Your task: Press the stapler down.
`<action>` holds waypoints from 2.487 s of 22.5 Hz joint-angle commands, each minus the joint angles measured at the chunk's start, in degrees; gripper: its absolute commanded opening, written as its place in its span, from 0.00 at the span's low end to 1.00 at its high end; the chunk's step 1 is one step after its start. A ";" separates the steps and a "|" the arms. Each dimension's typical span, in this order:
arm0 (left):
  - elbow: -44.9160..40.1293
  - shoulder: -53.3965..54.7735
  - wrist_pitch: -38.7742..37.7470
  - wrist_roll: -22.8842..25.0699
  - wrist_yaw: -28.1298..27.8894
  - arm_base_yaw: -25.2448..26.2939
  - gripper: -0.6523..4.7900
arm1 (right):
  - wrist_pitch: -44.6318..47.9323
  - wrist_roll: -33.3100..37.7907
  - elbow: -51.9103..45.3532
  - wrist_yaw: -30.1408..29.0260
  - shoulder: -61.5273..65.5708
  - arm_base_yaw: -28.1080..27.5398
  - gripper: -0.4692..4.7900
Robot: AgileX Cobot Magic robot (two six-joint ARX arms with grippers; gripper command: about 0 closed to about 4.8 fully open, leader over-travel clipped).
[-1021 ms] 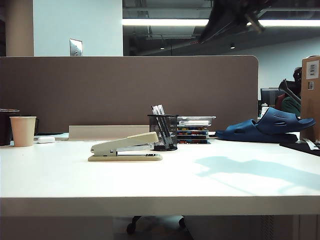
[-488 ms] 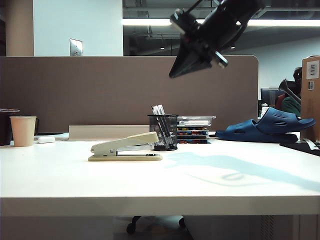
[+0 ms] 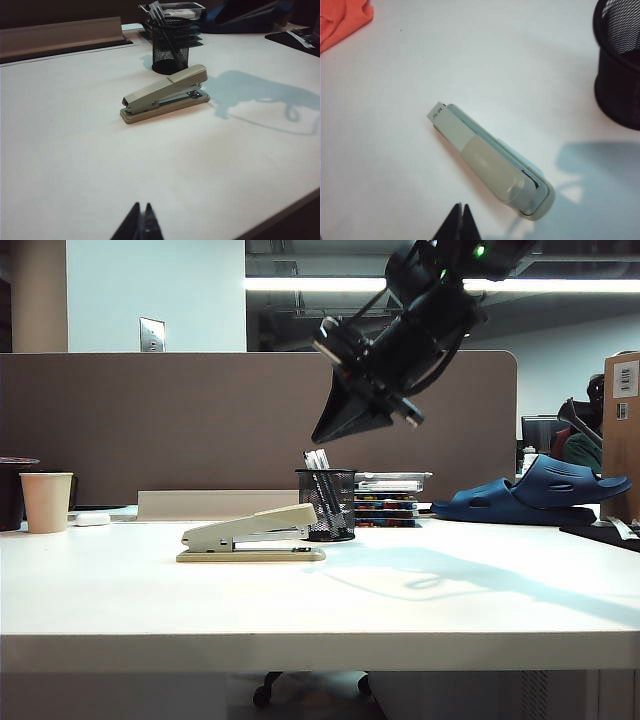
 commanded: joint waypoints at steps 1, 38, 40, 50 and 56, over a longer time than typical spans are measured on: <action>0.35 0.02 0.46 -0.13 0.02 0.00 0.11 | 1.62 0.44 0.44 -1.11 0.94 0.52 0.07; 0.35 0.02 0.02 -0.11 0.00 0.00 0.11 | 6.54 1.49 0.46 1.90 8.92 0.81 0.07; 0.35 0.02 0.02 -0.11 0.00 0.00 0.11 | 6.40 1.49 0.46 1.90 9.18 0.81 0.07; 0.35 0.02 0.02 -0.11 0.00 0.00 0.11 | 4.07 1.38 0.46 3.37 11.06 0.81 0.07; 0.35 0.02 0.00 -0.11 0.00 0.00 0.11 | 2.34 1.20 0.44 3.23 12.26 0.83 0.07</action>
